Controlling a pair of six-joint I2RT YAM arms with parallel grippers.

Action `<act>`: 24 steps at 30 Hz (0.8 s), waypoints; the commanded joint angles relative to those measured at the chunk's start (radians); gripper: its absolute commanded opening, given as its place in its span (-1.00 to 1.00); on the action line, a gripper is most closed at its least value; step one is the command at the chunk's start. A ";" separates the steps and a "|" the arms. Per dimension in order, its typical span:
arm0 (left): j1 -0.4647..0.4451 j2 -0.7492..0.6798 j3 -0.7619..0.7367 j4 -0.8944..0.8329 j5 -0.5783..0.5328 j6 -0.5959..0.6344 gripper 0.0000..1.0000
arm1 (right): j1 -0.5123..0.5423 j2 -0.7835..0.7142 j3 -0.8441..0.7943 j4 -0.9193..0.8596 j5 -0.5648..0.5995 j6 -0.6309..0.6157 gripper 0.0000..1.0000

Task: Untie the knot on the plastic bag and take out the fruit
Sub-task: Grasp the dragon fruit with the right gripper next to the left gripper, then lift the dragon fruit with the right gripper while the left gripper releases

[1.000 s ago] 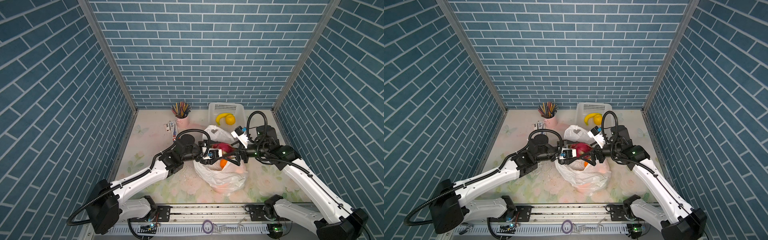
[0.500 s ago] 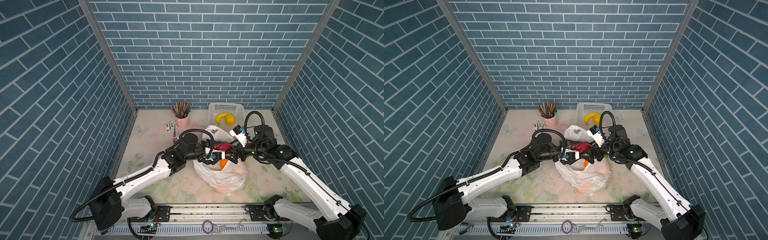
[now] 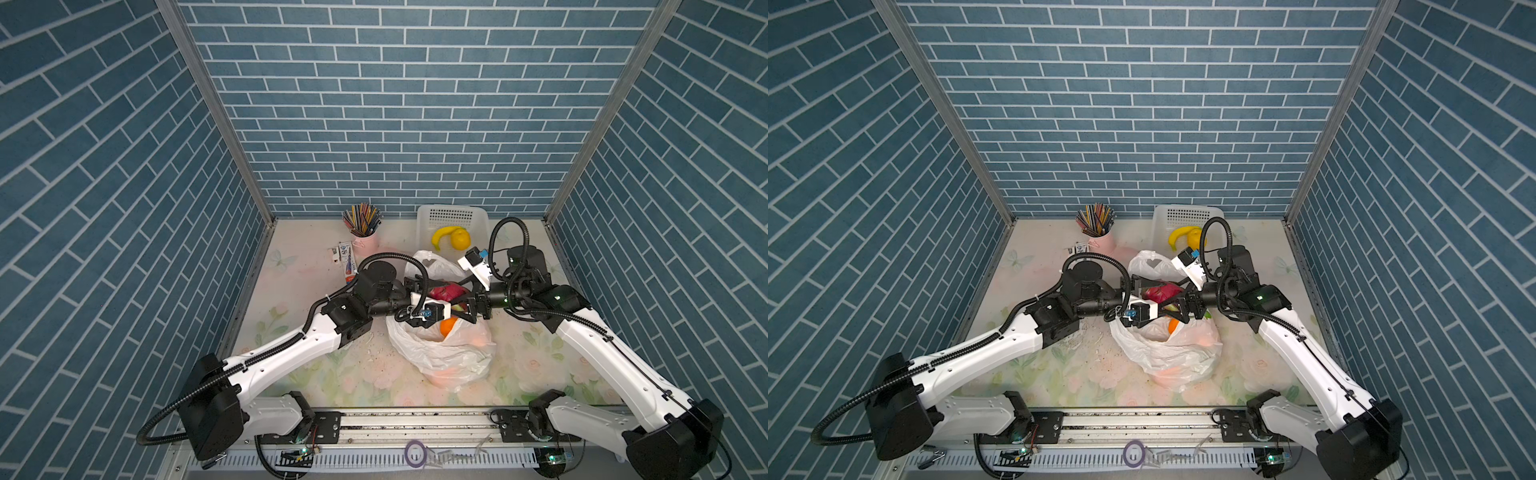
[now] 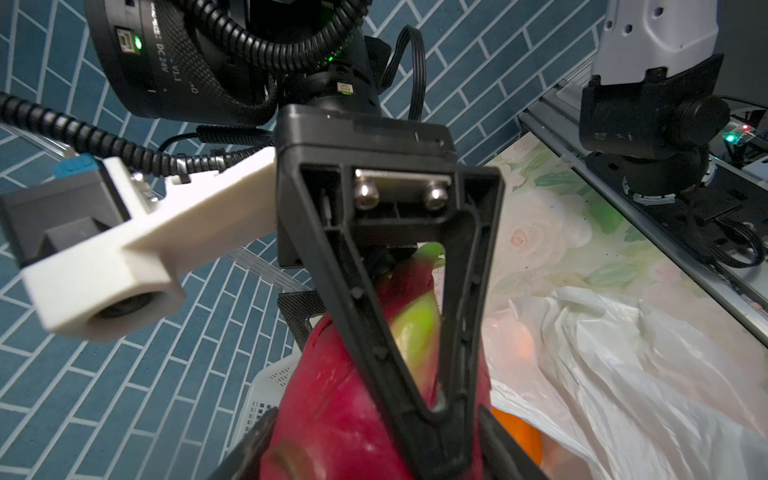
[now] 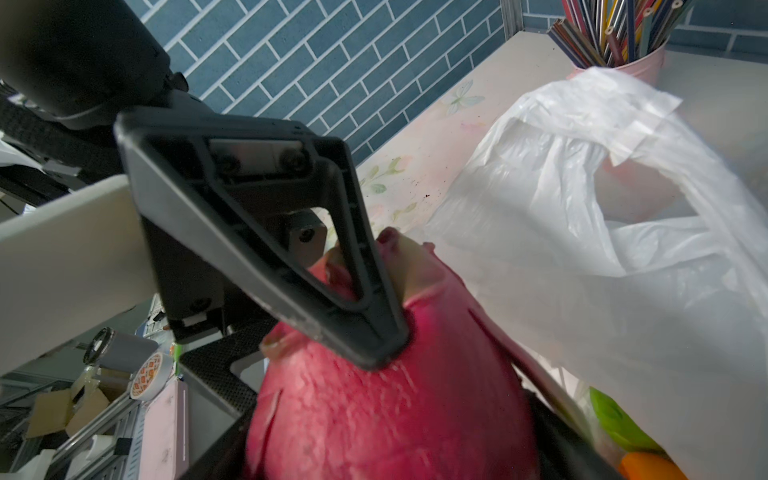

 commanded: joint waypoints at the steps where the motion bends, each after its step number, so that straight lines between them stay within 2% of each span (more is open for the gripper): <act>1: -0.019 0.010 0.044 0.091 0.068 0.039 -0.05 | 0.020 -0.004 0.032 0.031 -0.063 -0.001 0.42; 4: -0.021 0.011 0.040 0.089 0.036 0.036 -0.05 | 0.020 -0.018 0.040 0.055 0.015 0.016 0.08; 5: -0.022 0.009 0.039 0.088 0.016 0.030 0.03 | 0.021 -0.022 0.043 0.059 0.044 0.019 -0.03; 7: -0.023 0.003 0.030 0.103 -0.018 0.001 0.44 | 0.020 -0.031 0.044 0.070 0.093 0.021 -0.16; 9: -0.024 -0.011 0.014 0.125 -0.052 -0.025 0.71 | 0.020 -0.040 0.045 0.078 0.143 0.020 -0.22; 18: -0.025 -0.110 -0.048 0.166 -0.248 -0.136 0.74 | 0.020 -0.079 0.056 0.153 0.309 0.038 -0.28; 24: -0.017 -0.171 -0.068 0.168 -0.390 -0.300 0.74 | 0.017 -0.096 0.048 0.287 0.472 0.078 -0.34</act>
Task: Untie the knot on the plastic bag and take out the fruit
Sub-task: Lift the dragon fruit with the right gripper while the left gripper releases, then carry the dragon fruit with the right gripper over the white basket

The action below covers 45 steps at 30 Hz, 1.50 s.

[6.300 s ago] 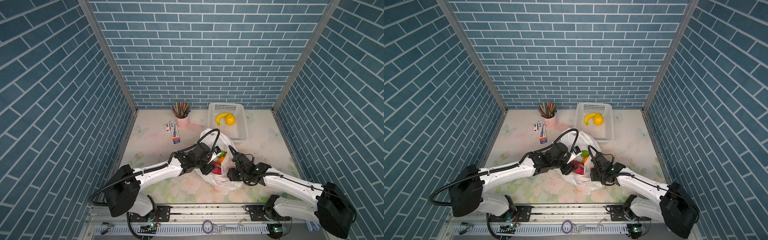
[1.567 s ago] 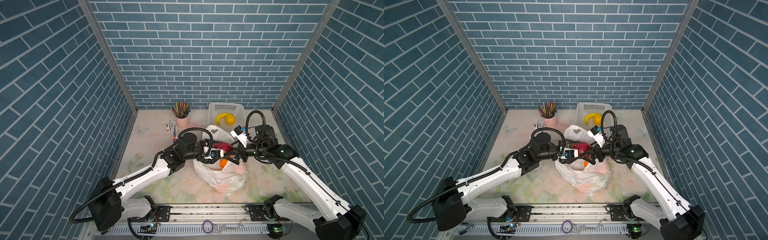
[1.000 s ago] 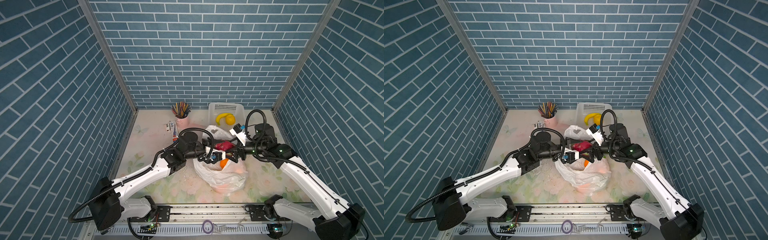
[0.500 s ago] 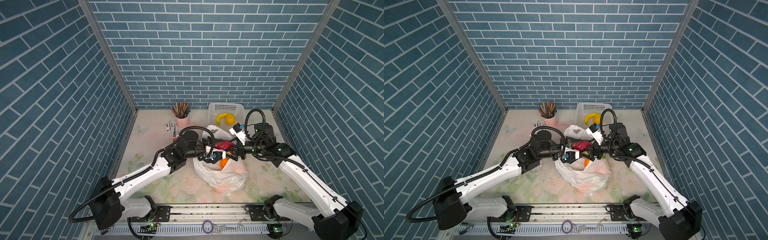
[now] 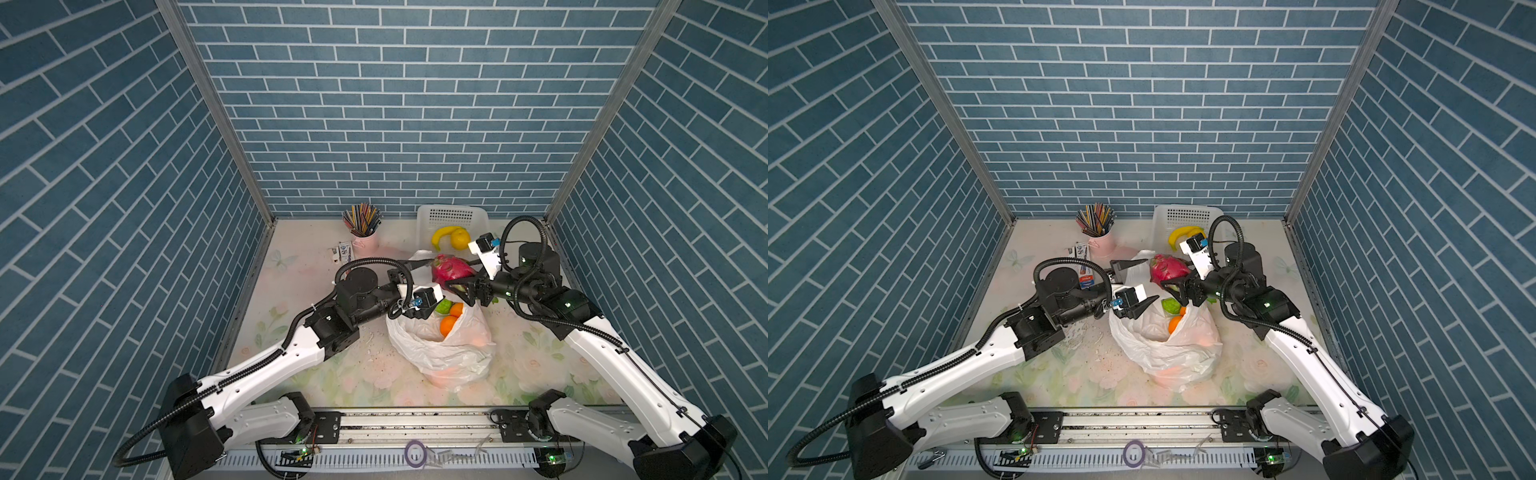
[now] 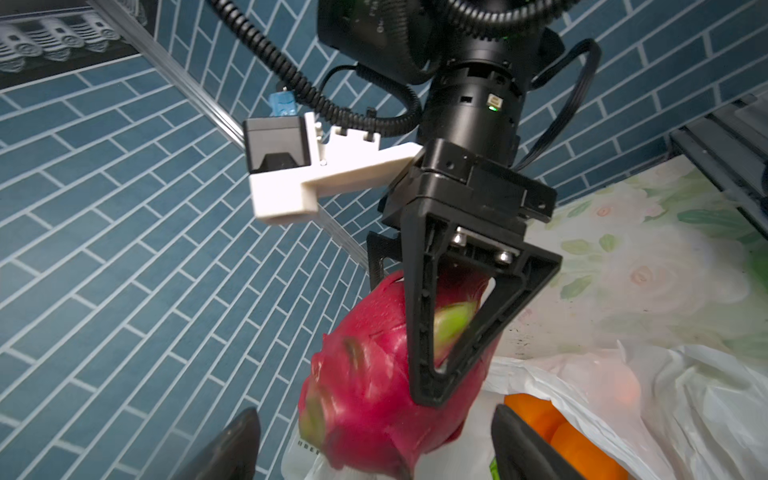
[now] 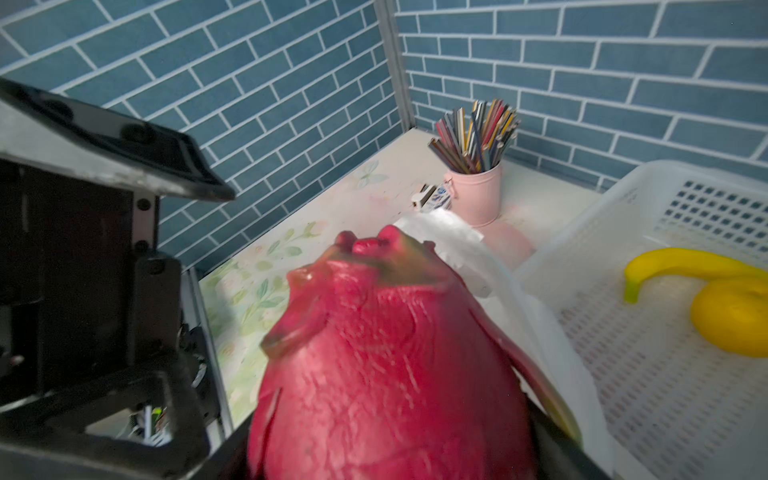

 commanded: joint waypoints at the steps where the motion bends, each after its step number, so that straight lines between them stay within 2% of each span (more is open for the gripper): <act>1: 0.009 -0.019 -0.001 0.017 -0.105 -0.146 0.74 | -0.004 -0.023 0.027 0.145 0.146 0.035 -0.34; 7: 0.049 0.045 0.109 -0.064 -0.177 -0.373 0.74 | -0.032 0.008 0.022 0.310 0.339 0.125 -0.35; 13: 0.081 0.222 0.299 -0.214 -0.246 -0.551 0.74 | -0.087 0.145 0.140 0.260 0.442 0.232 -0.34; 19: 0.121 0.377 0.436 -0.331 -0.258 -0.667 0.74 | -0.125 0.301 0.283 0.140 0.442 0.303 -0.44; 24: 0.174 0.454 0.478 -0.410 -0.182 -0.747 0.74 | -0.151 0.420 0.361 0.078 0.416 0.331 -0.43; 27: 0.190 0.485 0.482 -0.461 -0.178 -0.781 0.70 | -0.161 0.479 0.380 0.076 0.406 0.335 -0.43; 29: 0.203 0.480 0.446 -0.451 -0.190 -0.812 0.50 | -0.167 0.521 0.387 0.082 0.401 0.335 -0.43; 35: 0.250 0.423 0.292 -0.412 -0.231 -0.898 -0.56 | -0.173 0.643 0.412 0.086 0.346 0.330 -0.41; 36: 0.257 0.408 0.262 -0.404 -0.239 -0.906 -0.66 | -0.172 0.661 0.415 0.092 0.329 0.324 -0.40; 40: 0.279 0.370 0.169 -0.394 -0.249 -0.926 -0.81 | -0.172 0.733 0.425 0.106 0.278 0.299 -0.40; 45: 0.304 0.328 0.059 -0.396 -0.273 -0.958 -0.90 | -0.173 0.811 0.431 0.146 0.291 0.265 -0.40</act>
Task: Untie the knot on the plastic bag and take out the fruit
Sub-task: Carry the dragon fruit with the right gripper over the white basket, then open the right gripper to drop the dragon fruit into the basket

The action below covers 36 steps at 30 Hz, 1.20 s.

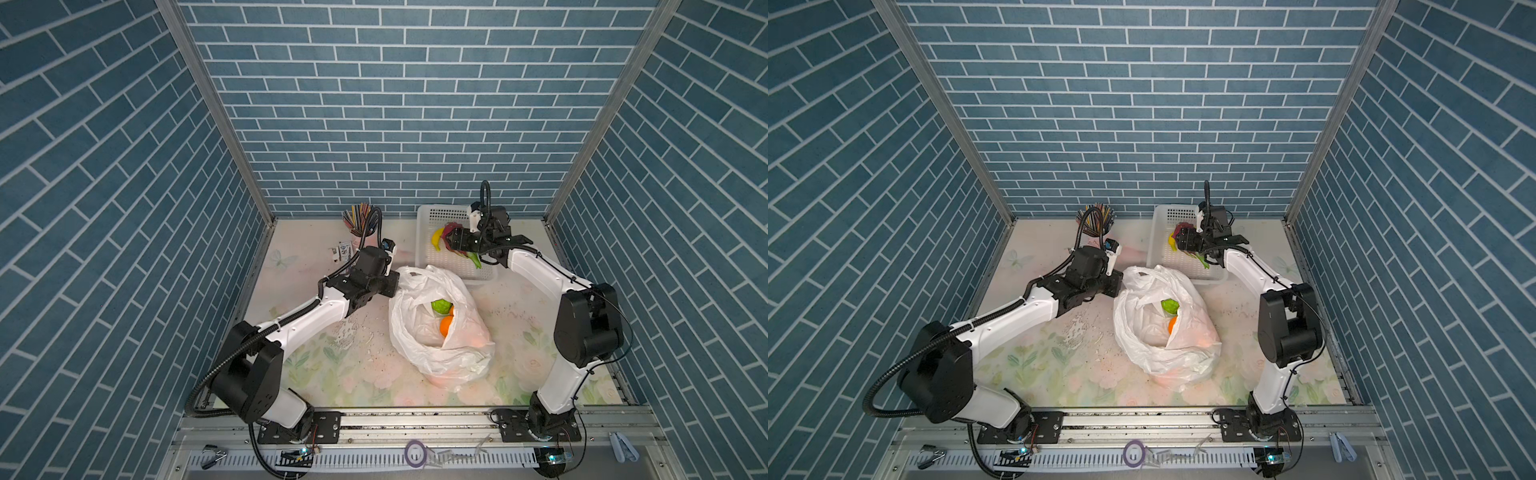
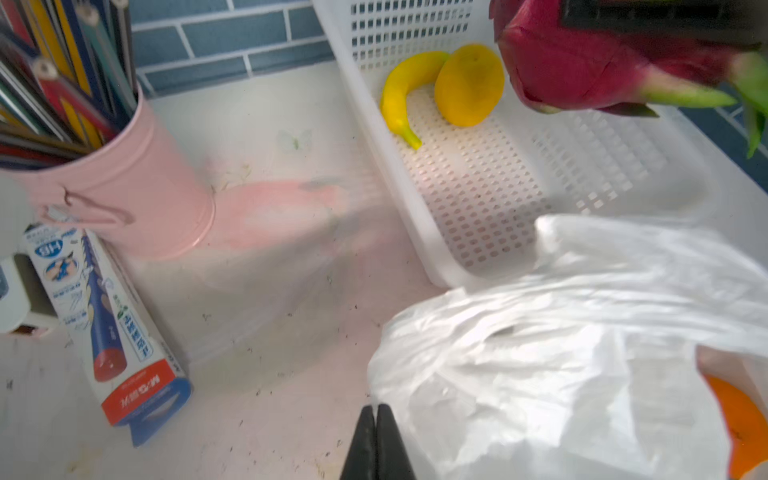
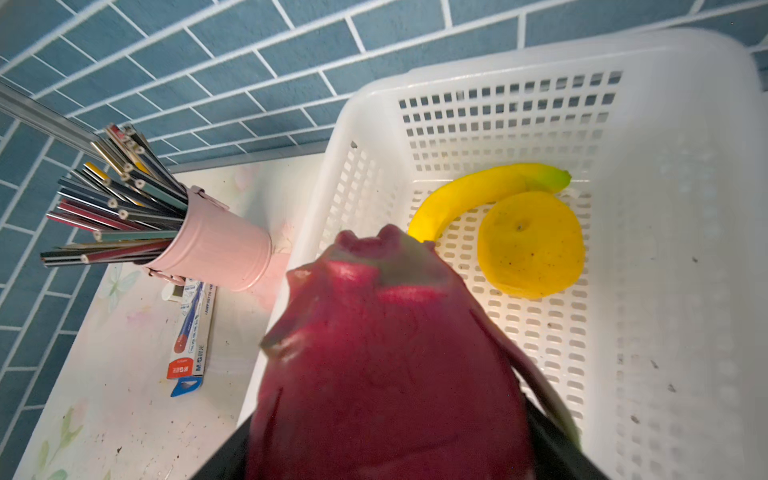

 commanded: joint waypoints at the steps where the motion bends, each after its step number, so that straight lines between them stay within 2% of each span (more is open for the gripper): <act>1: 0.022 -0.041 -0.053 0.016 -0.033 -0.051 -0.91 | -0.003 0.041 0.039 0.054 -0.018 -0.045 -0.40; 10: 0.067 -0.150 -0.173 0.027 -0.058 -0.069 -0.90 | -0.002 0.196 0.087 0.131 -0.004 -0.238 -0.39; 13: 0.067 -0.209 -0.201 0.054 -0.038 -0.050 -0.70 | -0.002 0.245 0.108 0.159 -0.017 -0.249 -0.38; 15: 0.068 -0.260 -0.215 0.069 -0.031 -0.035 -0.48 | -0.003 0.277 0.125 0.167 -0.016 -0.244 -0.37; 18: 0.067 -0.328 -0.220 0.071 -0.013 -0.005 -0.30 | -0.004 0.319 0.144 0.178 -0.013 -0.240 -0.31; 22: 0.066 -0.416 -0.224 0.077 0.032 0.033 -0.22 | -0.004 0.355 0.166 0.178 -0.025 -0.240 -0.08; 27: 0.064 -0.495 -0.232 0.118 0.100 0.033 -0.21 | -0.004 0.341 0.166 0.180 -0.016 -0.236 0.42; 30: 0.064 -0.510 -0.234 0.120 0.126 0.031 -0.19 | -0.004 0.321 0.164 0.176 -0.004 -0.237 0.57; 36: 0.062 -0.511 -0.218 0.047 0.078 0.027 -0.17 | -0.004 0.252 0.163 0.165 -0.023 -0.234 0.81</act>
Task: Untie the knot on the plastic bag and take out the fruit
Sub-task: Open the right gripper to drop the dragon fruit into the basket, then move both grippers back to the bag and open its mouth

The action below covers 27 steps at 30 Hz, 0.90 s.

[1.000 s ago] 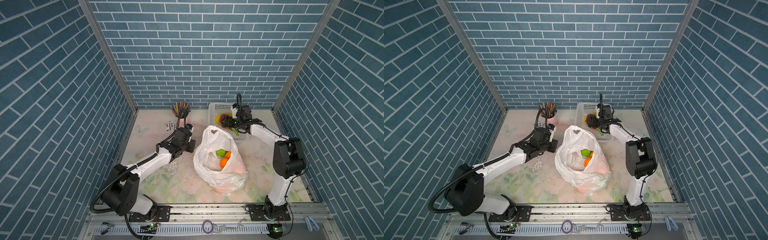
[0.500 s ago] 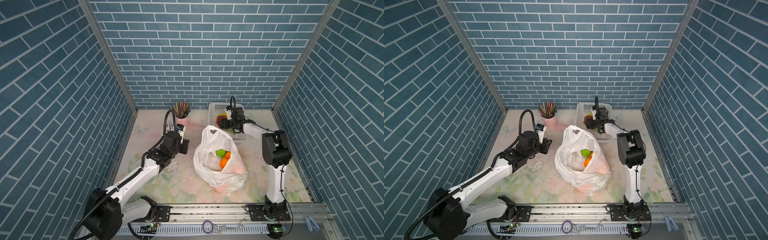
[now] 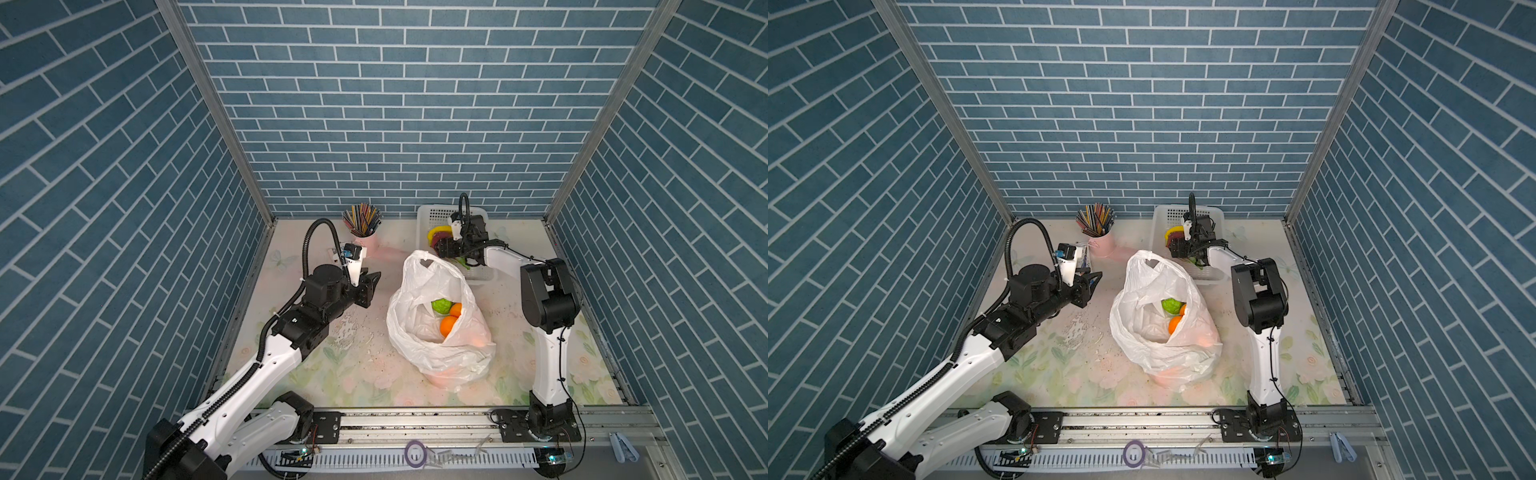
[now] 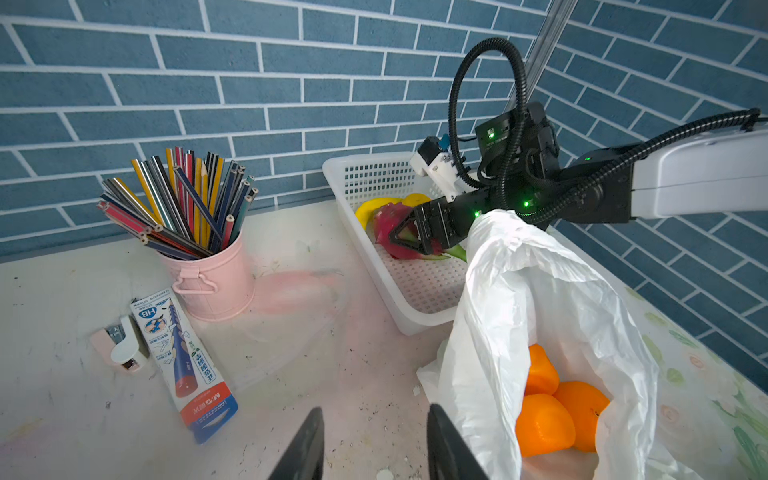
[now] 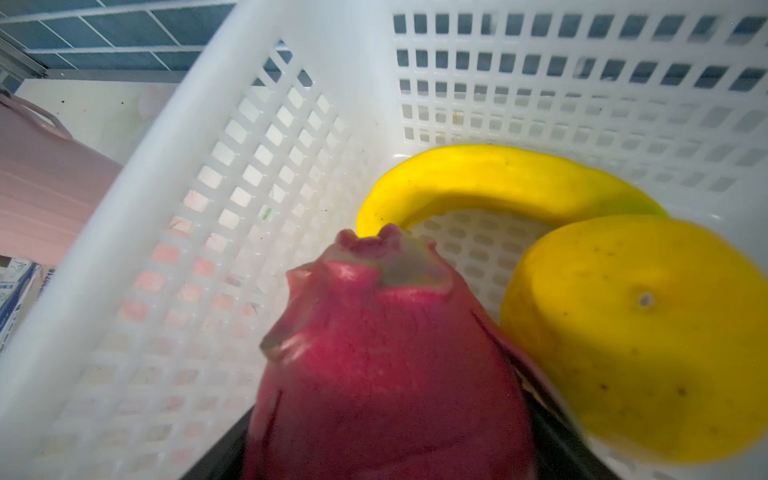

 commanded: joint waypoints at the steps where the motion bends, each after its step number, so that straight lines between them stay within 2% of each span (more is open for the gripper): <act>1: 0.001 -0.012 -0.009 -0.025 -0.006 -0.011 -0.15 | -0.003 -0.095 0.020 0.009 -0.013 -0.028 0.85; 2: 0.001 -0.021 -0.014 -0.021 -0.003 -0.022 -0.14 | -0.003 -0.105 0.022 0.004 -0.012 -0.031 0.93; 6: -0.010 -0.059 -0.030 -0.017 -0.010 -0.044 -0.03 | -0.004 -0.143 0.030 -0.017 -0.012 -0.031 0.96; 10: -0.018 -0.082 -0.026 -0.032 -0.023 -0.056 0.35 | -0.009 -0.183 0.025 -0.016 -0.033 -0.020 0.95; 13: -0.028 -0.091 -0.014 -0.033 -0.011 -0.070 0.46 | -0.010 -0.222 0.017 -0.020 -0.035 -0.008 0.94; 20: -0.124 -0.078 0.026 0.038 0.008 -0.141 0.51 | -0.011 -0.445 -0.102 -0.040 -0.013 0.052 0.88; 24: -0.228 -0.041 0.066 0.045 -0.064 -0.168 0.49 | -0.011 -0.614 -0.226 -0.060 -0.011 0.124 0.82; 27: -0.315 0.011 0.105 0.031 -0.127 -0.191 0.37 | -0.006 -0.774 -0.349 -0.073 0.004 0.183 0.78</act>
